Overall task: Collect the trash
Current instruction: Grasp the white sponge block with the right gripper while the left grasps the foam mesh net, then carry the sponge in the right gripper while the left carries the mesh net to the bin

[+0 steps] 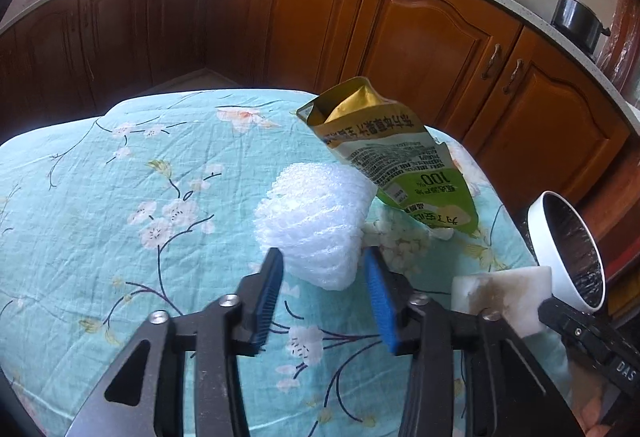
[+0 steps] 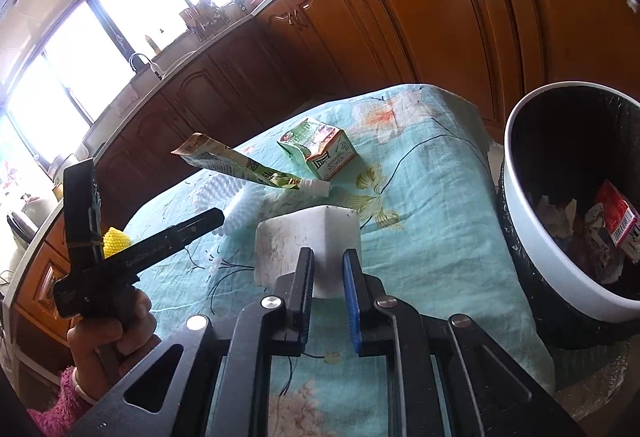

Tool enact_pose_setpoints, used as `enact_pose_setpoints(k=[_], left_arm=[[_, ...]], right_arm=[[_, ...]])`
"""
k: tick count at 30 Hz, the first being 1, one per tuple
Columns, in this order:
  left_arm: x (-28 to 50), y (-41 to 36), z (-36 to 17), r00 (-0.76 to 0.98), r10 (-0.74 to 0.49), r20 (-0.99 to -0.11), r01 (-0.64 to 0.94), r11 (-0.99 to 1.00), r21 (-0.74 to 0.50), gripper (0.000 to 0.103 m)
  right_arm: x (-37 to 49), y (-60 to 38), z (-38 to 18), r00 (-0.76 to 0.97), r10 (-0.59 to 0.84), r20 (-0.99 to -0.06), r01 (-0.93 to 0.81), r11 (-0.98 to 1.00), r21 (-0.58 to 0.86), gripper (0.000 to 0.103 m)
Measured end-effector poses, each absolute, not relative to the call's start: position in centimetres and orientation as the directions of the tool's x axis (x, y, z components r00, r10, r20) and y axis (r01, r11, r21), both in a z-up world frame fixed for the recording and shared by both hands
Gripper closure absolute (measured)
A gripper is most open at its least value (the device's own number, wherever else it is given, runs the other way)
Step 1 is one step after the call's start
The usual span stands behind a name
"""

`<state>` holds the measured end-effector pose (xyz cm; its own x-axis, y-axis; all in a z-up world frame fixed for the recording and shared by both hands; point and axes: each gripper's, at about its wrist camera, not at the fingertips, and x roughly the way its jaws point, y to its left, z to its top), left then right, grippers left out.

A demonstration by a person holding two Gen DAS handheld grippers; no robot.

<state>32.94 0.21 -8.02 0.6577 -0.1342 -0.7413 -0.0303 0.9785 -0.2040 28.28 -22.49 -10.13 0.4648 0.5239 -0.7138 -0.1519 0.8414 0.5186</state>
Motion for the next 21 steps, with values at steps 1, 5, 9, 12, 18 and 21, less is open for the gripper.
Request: enact_pose_setpoints(k=[1,5,9,12,18,21], left_arm=[[33.0,0.1,-8.2,0.649,-0.148,-0.746,-0.025,0.976,-0.215,0.089],[31.4,0.9,-8.0,0.658,-0.167,-0.735,-0.013,0.973,-0.232,0.094],[28.2,2.3,-7.4,0.666,-0.193,-0.721,0.010,0.968,-0.251,0.094],[25.5,3.5,-7.3,0.666,-0.200,-0.718,0.011,0.966,-0.259,0.094],[20.7,5.9,-7.5,0.650,-0.222,-0.727,-0.006,0.955,-0.297,0.094],[19.2,6.3,-7.4,0.651,-0.233,-0.722,0.003,0.952,-0.305,0.094]], right_arm=[[28.2,-22.4,-10.1,0.464,0.525,-0.713,-0.148,0.840,0.522,0.089],[27.8,-23.0,-10.0,0.464,0.537,-0.705,-0.138,0.830,0.541,0.089],[26.6,-23.2,-9.8,0.449,0.561,-0.696,-0.144,0.814,0.563,0.089],[25.6,-23.1,-9.7,0.432,0.571,-0.698,-0.152,0.809,0.568,0.089],[24.2,-22.9,-10.0,0.415,0.548,-0.726,-0.158,0.829,0.536,0.084],[23.9,-22.7,-10.0,0.386,0.557,-0.735,-0.175,0.827,0.535,0.066]])
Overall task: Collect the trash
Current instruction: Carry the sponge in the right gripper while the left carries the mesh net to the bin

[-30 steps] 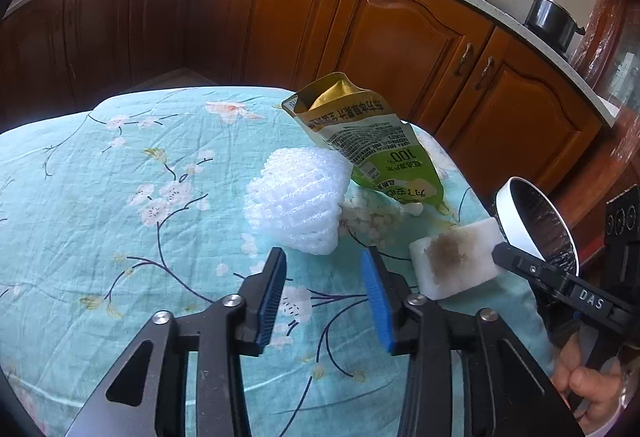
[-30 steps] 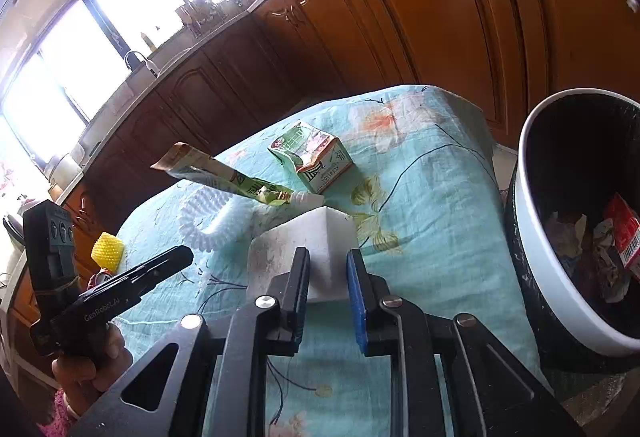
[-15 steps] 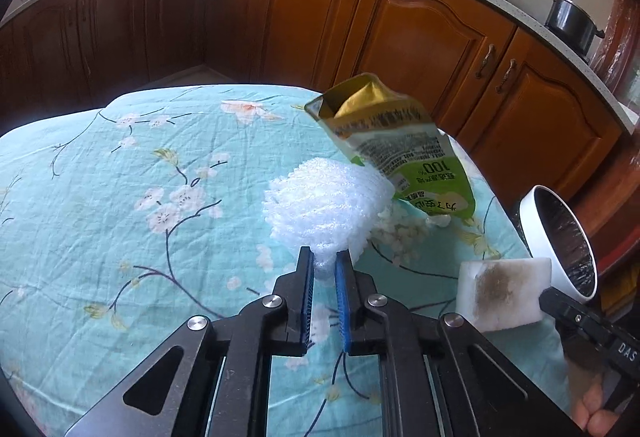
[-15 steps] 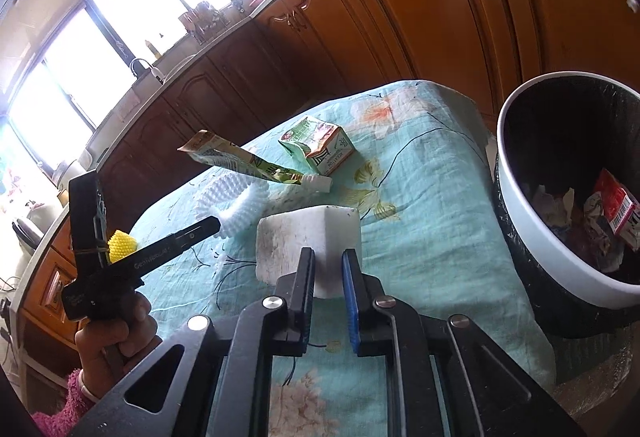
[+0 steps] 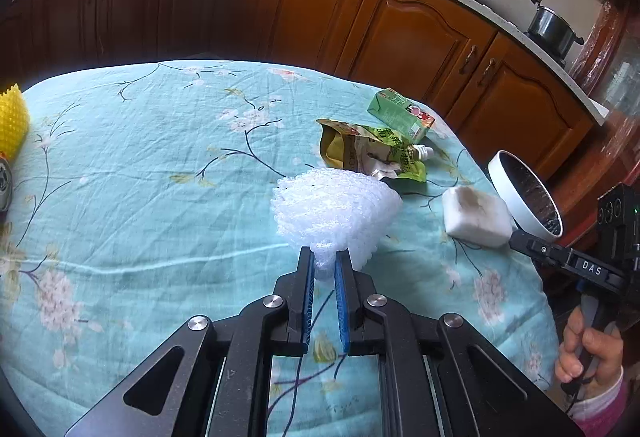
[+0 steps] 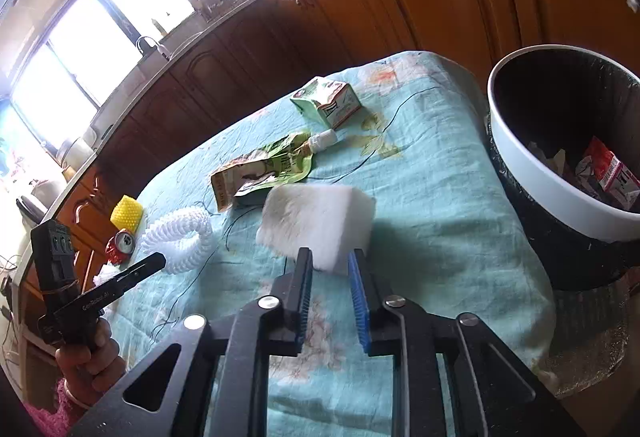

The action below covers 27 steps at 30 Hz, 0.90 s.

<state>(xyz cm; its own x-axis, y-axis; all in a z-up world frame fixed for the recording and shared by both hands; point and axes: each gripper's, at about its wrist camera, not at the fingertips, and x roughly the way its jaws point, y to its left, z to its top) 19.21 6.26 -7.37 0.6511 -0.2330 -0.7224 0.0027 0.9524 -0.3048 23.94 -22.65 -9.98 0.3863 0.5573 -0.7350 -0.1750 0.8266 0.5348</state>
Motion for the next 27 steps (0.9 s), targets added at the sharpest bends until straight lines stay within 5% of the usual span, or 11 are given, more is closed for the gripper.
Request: enact_pose_setpoints(k=[3,11,17,19,27], left_arm=[[18.3,6.4,-7.3,0.651,-0.247,-0.718,0.009,0.948,-0.318,0.094],[17.3,6.3,-6.9,0.640,-0.267,-0.721,0.016,0.942,-0.335,0.094],[17.9,5.3,-6.9,0.631,-0.281,-0.723,0.028,0.940,-0.341,0.094],[18.0,4.9,-6.9,0.630,-0.282,-0.723,0.035,0.941,-0.336,0.094],[19.1,2.2,-5.8,0.633,-0.322,-0.704,0.103,0.936,-0.336,0.094]], right_arm=[[24.0,-22.3,-8.8,0.422,0.527,-0.738,-0.247,0.850,0.466,0.028],[25.9,-16.6,-7.2,0.367,0.445,-0.817,-0.656,0.747,0.112,0.012],[26.5,-13.9,-10.1,0.334,0.305,-0.892,-0.774,0.629,-0.075,0.017],[27.0,-14.5,-10.6,0.311,0.321,-0.895,-0.753,0.658,-0.026,0.042],[26.0,-20.5,-8.7,0.360,0.459,-0.813,-0.522,0.821,0.232,0.043]])
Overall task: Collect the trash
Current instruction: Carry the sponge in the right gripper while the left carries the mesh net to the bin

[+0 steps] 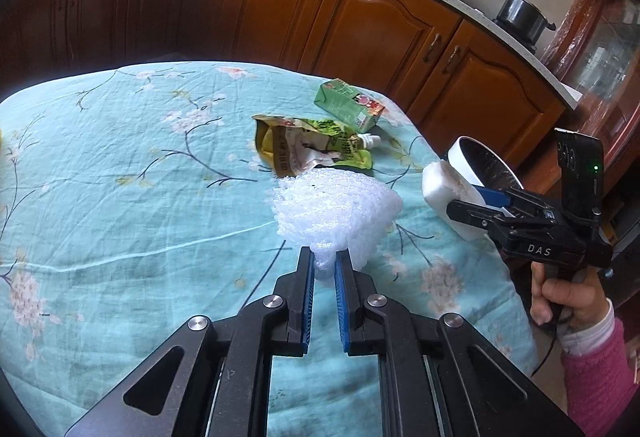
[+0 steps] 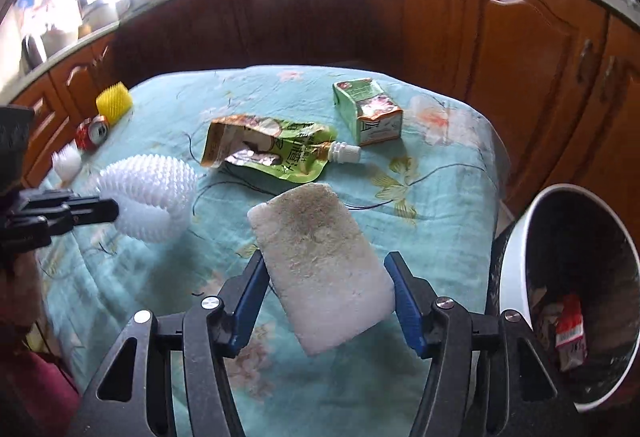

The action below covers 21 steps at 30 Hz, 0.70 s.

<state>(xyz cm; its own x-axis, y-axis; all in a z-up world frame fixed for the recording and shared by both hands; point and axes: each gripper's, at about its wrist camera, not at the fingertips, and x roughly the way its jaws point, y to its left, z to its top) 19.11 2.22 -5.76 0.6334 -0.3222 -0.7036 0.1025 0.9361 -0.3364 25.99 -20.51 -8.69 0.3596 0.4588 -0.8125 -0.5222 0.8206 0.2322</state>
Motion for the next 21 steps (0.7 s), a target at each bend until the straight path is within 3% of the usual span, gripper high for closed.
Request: enact_pose_setpoints(k=[7,21], left_arm=[[20.5,-2.1,-5.1,0.614,-0.364,-0.700,0.190,0.929,-0.317,0.094],[23.7,-11.9,-3.7,0.567,-0.425,-0.705,0.365,0.897,-0.248,0.094]], right_arm=[[23.5,-26.1,-7.2,0.457,0.510,-0.729,-0.289,0.860,0.421,0.043],[20.9,-34.9,-6.1,0.594,0.416,-0.689,-0.043,0.871,0.489,0.043]])
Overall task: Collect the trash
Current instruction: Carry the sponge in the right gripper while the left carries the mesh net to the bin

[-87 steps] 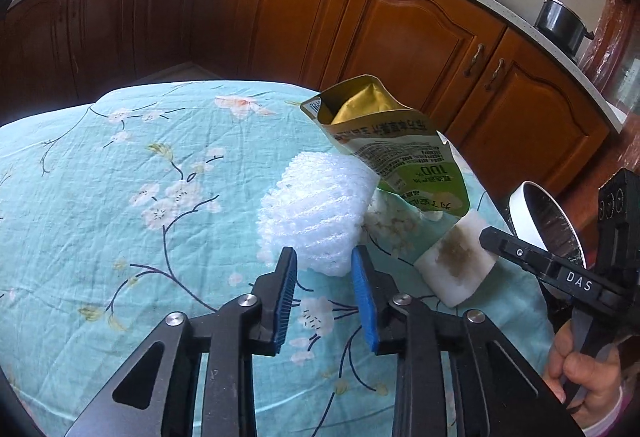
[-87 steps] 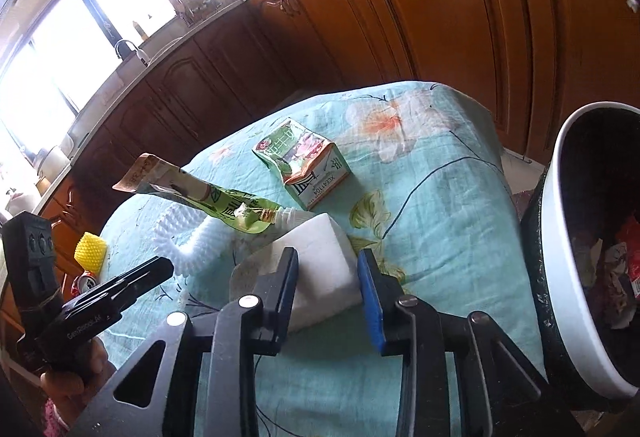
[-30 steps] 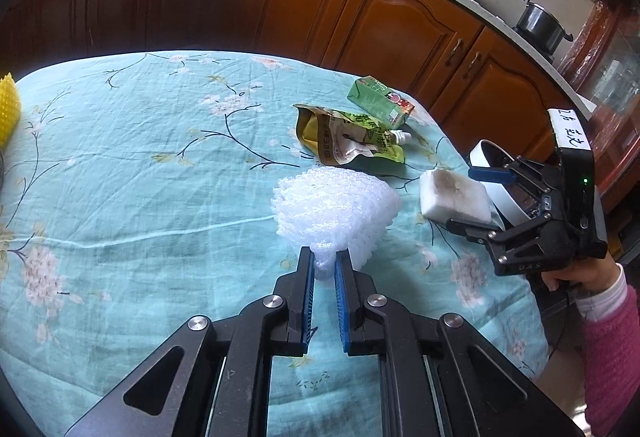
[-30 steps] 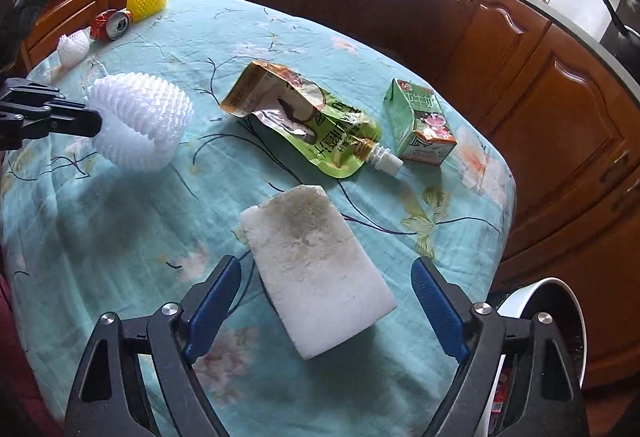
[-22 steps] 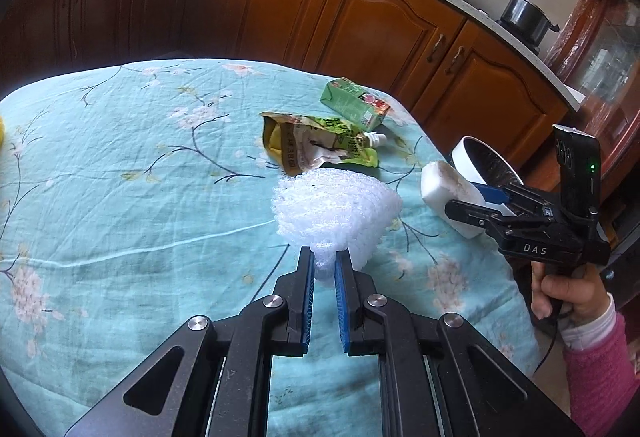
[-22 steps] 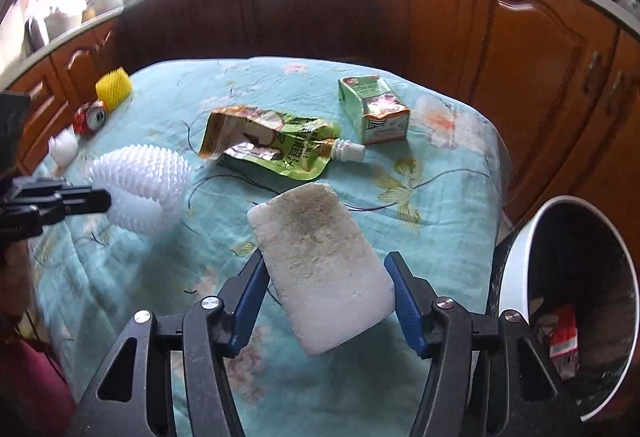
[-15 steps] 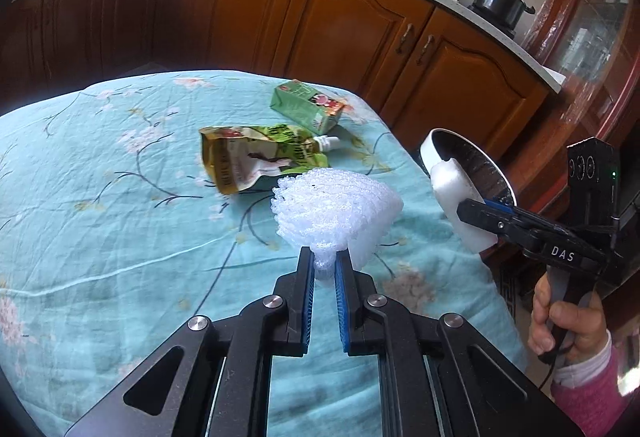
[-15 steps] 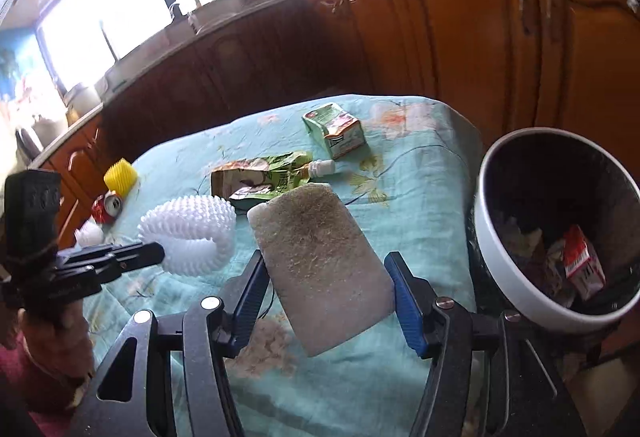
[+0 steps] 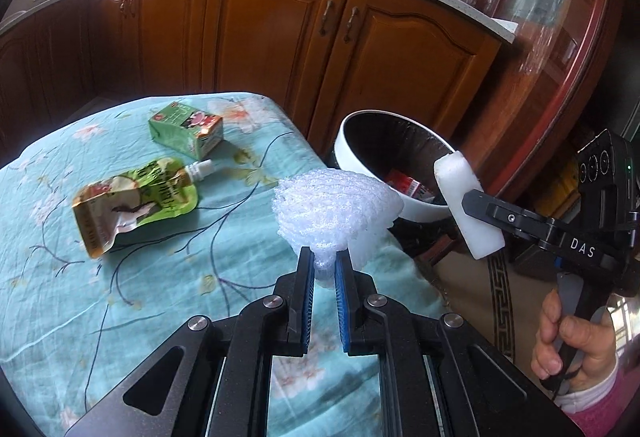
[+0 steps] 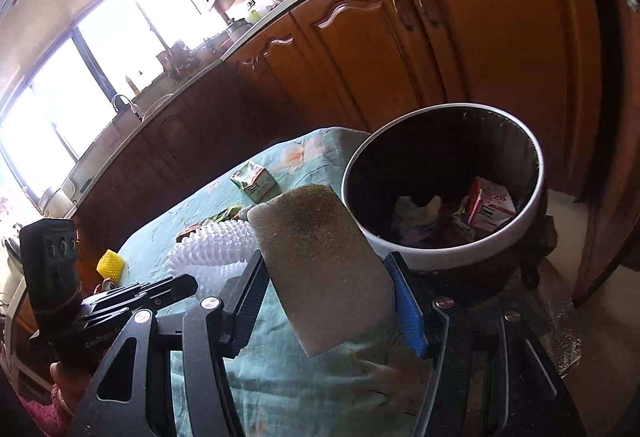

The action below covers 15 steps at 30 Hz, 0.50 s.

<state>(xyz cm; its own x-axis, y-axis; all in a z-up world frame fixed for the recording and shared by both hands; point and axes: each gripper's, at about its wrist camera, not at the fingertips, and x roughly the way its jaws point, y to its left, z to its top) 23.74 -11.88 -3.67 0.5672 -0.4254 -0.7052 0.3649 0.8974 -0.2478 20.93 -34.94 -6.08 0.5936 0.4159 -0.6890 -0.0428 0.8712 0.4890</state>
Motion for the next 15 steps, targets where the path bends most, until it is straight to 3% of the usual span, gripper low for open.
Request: enact_pose_setpoints(k=[15], left_arm=[[27.5,-17.7,-2.9,0.564,-0.439,-0.699,0.441,0.876,-0.195,0.094]], right_arm=[[22.8,-39.8,-5.2,0.640,0.347,-0.686,0.023,0.883,0.468,0.042]])
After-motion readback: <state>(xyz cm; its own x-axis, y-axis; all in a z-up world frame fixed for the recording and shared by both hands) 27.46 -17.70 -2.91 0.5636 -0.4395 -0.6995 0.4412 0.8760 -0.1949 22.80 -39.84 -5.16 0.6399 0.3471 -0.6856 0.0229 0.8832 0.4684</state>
